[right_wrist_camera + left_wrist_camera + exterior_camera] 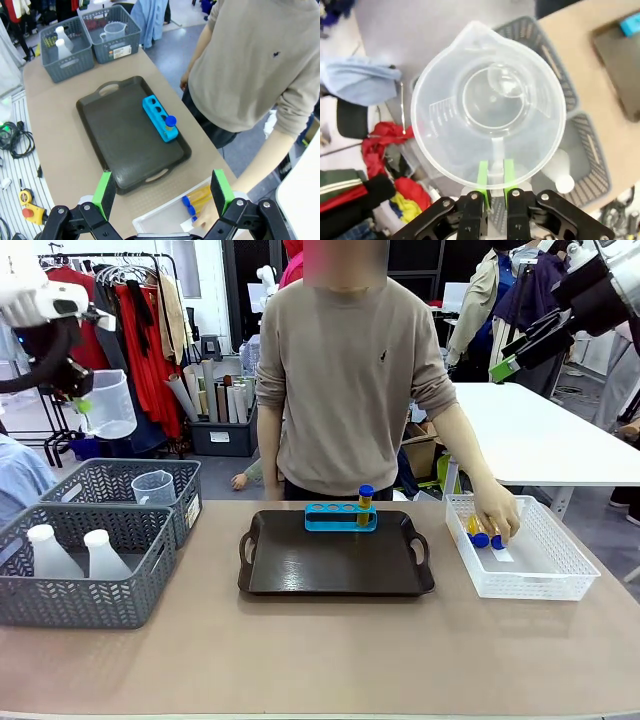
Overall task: Prepare the laboratory tools.
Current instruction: Pick up one Large Measuring Cup and place it on the Handle tray.
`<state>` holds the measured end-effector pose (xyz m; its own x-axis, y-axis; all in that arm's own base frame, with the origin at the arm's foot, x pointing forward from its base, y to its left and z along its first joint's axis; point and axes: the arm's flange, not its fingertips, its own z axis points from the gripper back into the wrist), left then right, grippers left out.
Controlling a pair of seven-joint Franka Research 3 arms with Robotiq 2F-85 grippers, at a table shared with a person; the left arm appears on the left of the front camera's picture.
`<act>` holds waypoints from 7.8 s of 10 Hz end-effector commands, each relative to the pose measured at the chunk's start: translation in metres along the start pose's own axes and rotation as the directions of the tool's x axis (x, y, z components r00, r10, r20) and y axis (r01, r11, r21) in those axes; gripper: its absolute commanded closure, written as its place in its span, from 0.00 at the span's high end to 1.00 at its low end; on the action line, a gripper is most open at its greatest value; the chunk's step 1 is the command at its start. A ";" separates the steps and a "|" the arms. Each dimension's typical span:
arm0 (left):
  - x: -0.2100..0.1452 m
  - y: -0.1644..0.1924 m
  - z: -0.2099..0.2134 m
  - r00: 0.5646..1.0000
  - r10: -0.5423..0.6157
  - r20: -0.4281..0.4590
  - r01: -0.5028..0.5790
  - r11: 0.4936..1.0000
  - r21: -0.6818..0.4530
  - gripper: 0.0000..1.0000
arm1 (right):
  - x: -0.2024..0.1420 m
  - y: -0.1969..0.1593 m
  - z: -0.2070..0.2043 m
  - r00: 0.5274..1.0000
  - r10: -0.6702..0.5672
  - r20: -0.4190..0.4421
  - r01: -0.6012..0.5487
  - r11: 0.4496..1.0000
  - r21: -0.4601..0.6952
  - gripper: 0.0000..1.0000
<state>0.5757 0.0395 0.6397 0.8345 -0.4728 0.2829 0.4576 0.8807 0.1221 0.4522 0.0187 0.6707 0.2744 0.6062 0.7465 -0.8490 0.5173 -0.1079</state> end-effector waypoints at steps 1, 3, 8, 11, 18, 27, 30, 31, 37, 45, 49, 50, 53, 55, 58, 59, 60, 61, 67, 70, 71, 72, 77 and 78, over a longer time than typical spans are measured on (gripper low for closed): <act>-0.001 0.005 0.031 0.990 -0.137 0.020 0.137 0.990 -0.038 0.00 | 0.001 0.000 0.000 1.000 0.002 0.012 -0.002 1.000 0.010 1.00; -0.001 -0.002 0.063 0.961 -0.276 -0.016 0.274 0.960 -0.058 0.00 | 0.001 0.000 0.000 1.000 0.002 0.012 -0.002 1.000 0.010 1.00; -0.004 -0.011 0.074 0.959 -0.284 -0.009 0.284 0.958 -0.051 0.00 | 0.001 0.000 0.000 1.000 0.002 0.012 -0.002 1.000 0.010 1.00; -0.004 -0.011 0.074 0.959 -0.284 -0.009 0.284 0.958 -0.051 0.00 | 0.001 0.000 0.000 1.000 0.002 0.012 -0.002 1.000 0.010 1.00; 0.030 -0.177 0.111 0.743 -0.662 0.102 0.669 0.726 -0.161 0.00 | 0.001 0.000 0.000 1.000 0.002 0.012 -0.002 1.000 0.010 1.00; 0.066 -0.259 0.069 0.628 -0.769 0.122 0.776 0.605 -0.178 0.00 | 0.001 0.000 0.000 1.000 0.002 0.012 -0.002 1.000 0.010 1.00; 0.066 -0.259 0.069 0.628 -0.769 0.122 0.776 0.605 -0.178 0.00 | 0.001 0.000 0.000 1.000 0.002 0.012 -0.002 1.000 0.010 1.00; 0.068 -0.262 0.065 0.625 -0.771 0.122 0.778 0.602 -0.180 0.00 | 0.001 0.000 0.000 1.000 0.002 0.012 -0.002 1.000 0.010 1.00; 0.112 -0.296 -0.002 0.578 -0.808 0.112 0.812 0.558 -0.170 0.00 | 0.001 0.000 0.000 1.000 0.002 0.012 -0.002 1.000 0.010 1.00; 0.140 -0.400 -0.117 0.463 -0.867 0.188 0.877 0.416 -0.241 0.00 | 0.001 0.000 0.000 1.000 0.002 0.012 -0.002 1.000 0.010 1.00; 0.148 -0.419 -0.157 0.452 -0.871 0.193 0.883 0.406 -0.236 0.00 | 0.001 0.000 0.000 1.000 0.002 0.012 -0.002 1.000 0.010 1.00; 0.151 -0.423 -0.166 0.451 -0.870 0.198 0.883 0.403 -0.242 0.00 | 0.001 0.000 0.000 1.000 0.002 0.012 -0.002 1.000 0.010 1.00; 0.158 -0.437 -0.190 0.438 -0.880 0.183 0.891 0.398 -0.219 0.00 | 0.001 0.000 0.000 1.000 0.002 0.012 -0.002 1.000 0.010 1.00; 0.152 -0.435 -0.191 0.431 -0.881 0.195 0.891 0.382 -0.244 0.00 | 0.001 0.000 0.000 1.000 0.002 0.012 -0.002 1.000 0.010 1.00; 0.144 -0.428 -0.178 0.450 -0.870 0.203 0.879 0.390 -0.276 0.00 | 0.001 0.000 0.000 1.000 0.002 0.012 -0.002 1.000 0.010 1.00; 0.137 -0.421 -0.165 0.455 -0.867 0.201 0.875 0.393 -0.282 0.00 | 0.001 0.000 0.000 1.000 0.002 0.012 -0.002 1.000 0.010 1.00; 0.132 -0.415 -0.153 0.449 -0.869 0.209 0.879 0.388 -0.278 0.00 | 0.001 0.000 0.000 1.000 0.002 0.012 -0.002 1.000 0.010 1.00; 0.127 -0.410 -0.143 0.455 -0.865 0.210 0.877 0.396 -0.272 0.00 | 0.001 0.000 0.000 1.000 0.002 0.012 -0.002 1.000 0.010 1.00; 0.141 -0.409 -0.133 0.472 -0.859 0.200 0.869 0.414 -0.272 0.00 | 0.001 0.000 0.000 1.000 0.002 0.012 -0.002 1.000 0.010 1.00; 0.142 -0.416 -0.136 0.426 -0.881 0.208 0.886 0.358 -0.296 0.00 | 0.001 0.000 0.000 1.000 0.002 0.012 -0.002 1.000 0.010 1.00; 0.145 -0.426 -0.147 0.405 -0.890 0.211 0.891 0.332 -0.310 0.00 | 0.001 0.000 0.000 1.000 0.002 0.012 -0.002 1.000 0.010 1.00; 0.150 -0.436 -0.158 0.394 -0.893 0.218 0.889 0.310 -0.338 0.00 | 0.001 0.000 0.000 1.000 0.002 0.012 -0.002 1.000 0.010 1.00; 0.182 -0.467 -0.232 0.331 -0.923 0.197 0.931 0.284 -0.231 0.00 | 0.001 0.000 0.000 1.000 0.002 0.012 -0.002 1.000 0.010 1.00; 0.191 -0.469 -0.245 0.327 -0.926 0.191 0.933 0.284 -0.223 0.00 | 0.001 0.000 0.000 1.000 0.002 0.012 -0.002 1.000 0.010 1.00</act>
<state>0.5797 -0.4640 0.4005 -0.1952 -0.9661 0.1690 0.9804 -0.1873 0.0617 0.4519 0.0194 0.6709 0.2745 0.6084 0.7447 -0.8487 0.5173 -0.1098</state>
